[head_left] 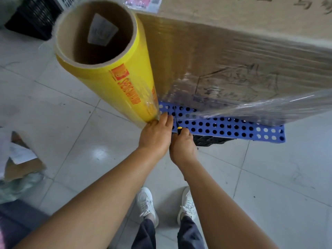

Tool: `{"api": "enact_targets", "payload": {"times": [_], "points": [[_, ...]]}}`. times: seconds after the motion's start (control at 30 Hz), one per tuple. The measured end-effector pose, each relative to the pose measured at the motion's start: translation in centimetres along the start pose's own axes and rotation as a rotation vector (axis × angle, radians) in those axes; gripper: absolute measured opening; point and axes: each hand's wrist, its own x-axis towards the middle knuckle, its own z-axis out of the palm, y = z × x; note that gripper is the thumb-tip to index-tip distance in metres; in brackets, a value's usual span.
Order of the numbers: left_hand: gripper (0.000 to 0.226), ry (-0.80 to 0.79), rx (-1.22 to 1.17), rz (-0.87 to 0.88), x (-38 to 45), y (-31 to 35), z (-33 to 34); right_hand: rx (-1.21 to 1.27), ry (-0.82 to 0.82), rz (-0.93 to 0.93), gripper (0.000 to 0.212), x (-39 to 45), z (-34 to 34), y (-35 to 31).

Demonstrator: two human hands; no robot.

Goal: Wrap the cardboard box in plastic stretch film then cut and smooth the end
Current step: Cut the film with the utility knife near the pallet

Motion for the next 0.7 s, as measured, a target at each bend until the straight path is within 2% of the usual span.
{"api": "enact_targets", "payload": {"times": [0.17, 0.33, 0.53, 0.7], "points": [[0.063, -0.018, -0.016, -0.018, 0.2, -0.1, 0.8, -0.019, 0.011, -0.028, 0.034, 0.3, 0.4, 0.8], [0.056, -0.04, -0.022, -0.004, 0.1, 0.0, 1.7, -0.03, -0.008, -0.024, 0.032, -0.6, 2.0, 2.2], [0.051, -0.035, -0.011, -0.008, 0.9, 0.2, 1.8, -0.12, -0.039, -0.046, 0.036, 2.9, 2.8, 2.1], [0.06, -0.073, -0.013, 0.011, 0.6, -0.1, 2.5, -0.142, -0.04, -0.04, 0.031, 1.9, 3.5, 3.4]]}}
